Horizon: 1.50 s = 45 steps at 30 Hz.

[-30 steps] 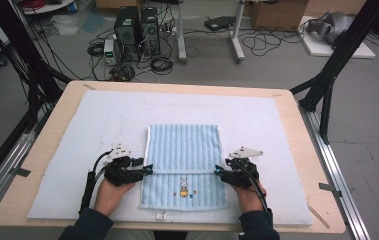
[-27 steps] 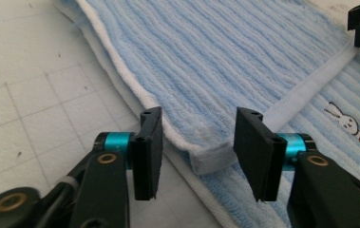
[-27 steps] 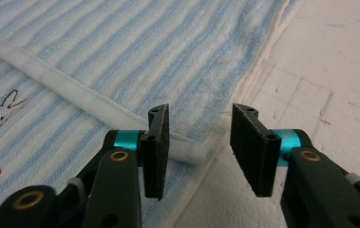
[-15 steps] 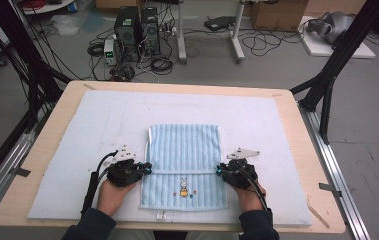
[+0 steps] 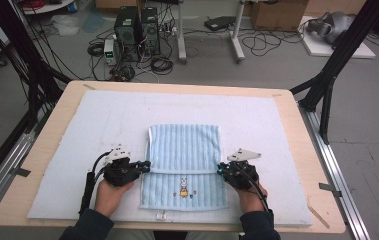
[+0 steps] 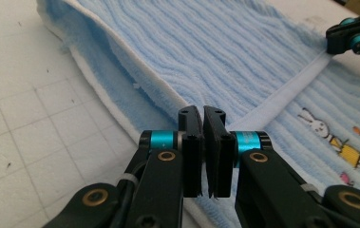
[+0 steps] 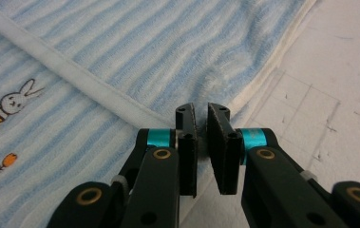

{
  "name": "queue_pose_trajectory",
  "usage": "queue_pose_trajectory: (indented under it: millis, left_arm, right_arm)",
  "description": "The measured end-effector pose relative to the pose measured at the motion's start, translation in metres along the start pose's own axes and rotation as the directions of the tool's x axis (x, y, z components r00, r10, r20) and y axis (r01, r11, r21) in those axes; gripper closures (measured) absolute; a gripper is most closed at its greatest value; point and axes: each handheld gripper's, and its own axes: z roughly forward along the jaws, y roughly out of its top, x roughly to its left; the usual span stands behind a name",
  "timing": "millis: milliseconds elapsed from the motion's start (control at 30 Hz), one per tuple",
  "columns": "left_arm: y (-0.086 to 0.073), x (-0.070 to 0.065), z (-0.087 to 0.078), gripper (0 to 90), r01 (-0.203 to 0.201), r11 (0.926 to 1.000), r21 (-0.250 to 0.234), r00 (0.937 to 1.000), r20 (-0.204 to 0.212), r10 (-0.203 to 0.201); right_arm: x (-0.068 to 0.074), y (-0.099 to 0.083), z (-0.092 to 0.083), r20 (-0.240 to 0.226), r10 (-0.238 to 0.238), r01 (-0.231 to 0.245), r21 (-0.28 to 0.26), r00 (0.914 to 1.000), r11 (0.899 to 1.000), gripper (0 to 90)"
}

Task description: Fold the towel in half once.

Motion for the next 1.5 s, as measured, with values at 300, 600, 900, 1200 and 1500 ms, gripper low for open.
queue_pose_trajectory:
  millis: [300,600,900,1200,1500]
  left_arm:
    - [-0.005,-0.010,-0.016,85.7,0.013,0.9995,-0.028,0.9984,0.056,-0.011]
    - [-0.015,-0.018,-0.029,85.7,0.008,0.9996,-0.027,0.9953,0.097,-0.005]
    - [-0.030,-0.026,-0.043,85.7,0.018,0.9995,-0.027,0.9909,0.134,-0.014]
    - [-0.043,-0.031,-0.052,85.7,0.020,0.9998,-0.010,0.9854,0.169,-0.018]
    - [-0.053,-0.036,-0.057,85.6,0.005,0.9999,0.011,0.9822,0.187,-0.007]
  right_arm:
    - [0.006,-0.005,-0.017,-0.004,-0.007,0.007,-0.032,1.0000,0.999,82.3]
    - [0.020,-0.014,-0.033,-0.009,-0.029,0.029,-0.047,0.9995,0.998,82.2]
    - [0.036,-0.028,-0.049,-0.022,-0.052,0.050,-0.069,0.9984,0.996,82.2]
    - [0.049,-0.041,-0.062,-0.037,-0.060,0.057,-0.075,0.9975,0.996,82.0]
    - [0.058,-0.050,-0.071,-0.044,-0.076,0.073,-0.067,0.9962,0.995,81.9]
